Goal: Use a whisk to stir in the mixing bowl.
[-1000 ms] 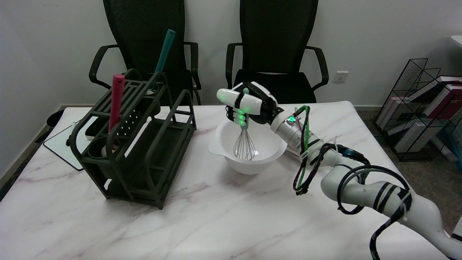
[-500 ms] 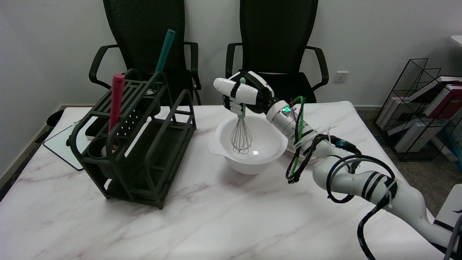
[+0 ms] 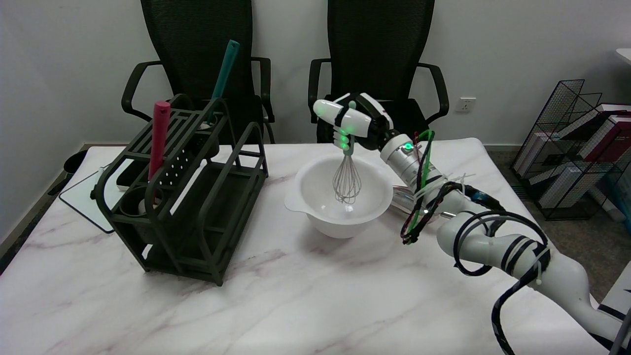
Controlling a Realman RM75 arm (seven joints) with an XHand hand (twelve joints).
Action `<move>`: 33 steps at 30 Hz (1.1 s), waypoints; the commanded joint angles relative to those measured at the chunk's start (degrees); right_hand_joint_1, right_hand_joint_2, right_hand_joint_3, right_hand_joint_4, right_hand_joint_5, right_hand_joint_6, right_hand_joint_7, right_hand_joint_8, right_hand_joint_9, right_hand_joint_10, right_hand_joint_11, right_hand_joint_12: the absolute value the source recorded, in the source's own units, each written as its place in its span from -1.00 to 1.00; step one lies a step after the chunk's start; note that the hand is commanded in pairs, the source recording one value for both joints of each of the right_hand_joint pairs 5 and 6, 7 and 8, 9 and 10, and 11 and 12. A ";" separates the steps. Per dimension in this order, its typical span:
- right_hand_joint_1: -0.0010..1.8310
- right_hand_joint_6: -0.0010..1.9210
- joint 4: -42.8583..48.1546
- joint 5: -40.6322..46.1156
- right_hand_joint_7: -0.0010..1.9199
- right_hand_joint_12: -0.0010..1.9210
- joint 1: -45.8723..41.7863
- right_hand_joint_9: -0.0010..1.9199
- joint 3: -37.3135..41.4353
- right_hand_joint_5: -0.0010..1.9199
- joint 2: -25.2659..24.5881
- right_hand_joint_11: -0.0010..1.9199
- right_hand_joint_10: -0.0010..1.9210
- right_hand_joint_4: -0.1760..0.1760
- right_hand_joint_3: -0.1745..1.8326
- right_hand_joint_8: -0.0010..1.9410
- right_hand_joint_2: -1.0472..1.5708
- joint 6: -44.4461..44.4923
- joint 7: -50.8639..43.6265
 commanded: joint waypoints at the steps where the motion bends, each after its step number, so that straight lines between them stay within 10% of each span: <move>1: 0.26 1.00 -5.90 0.39 1.00 1.00 -10.60 1.00 10.87 1.00 1.66 1.00 1.00 0.00 -0.43 0.98 0.88 -1.32 -0.67; 33: 0.25 1.00 -12.09 0.57 1.00 1.00 -9.52 1.00 2.66 1.00 2.06 1.00 1.00 0.00 -0.44 0.98 0.89 -3.97 -0.19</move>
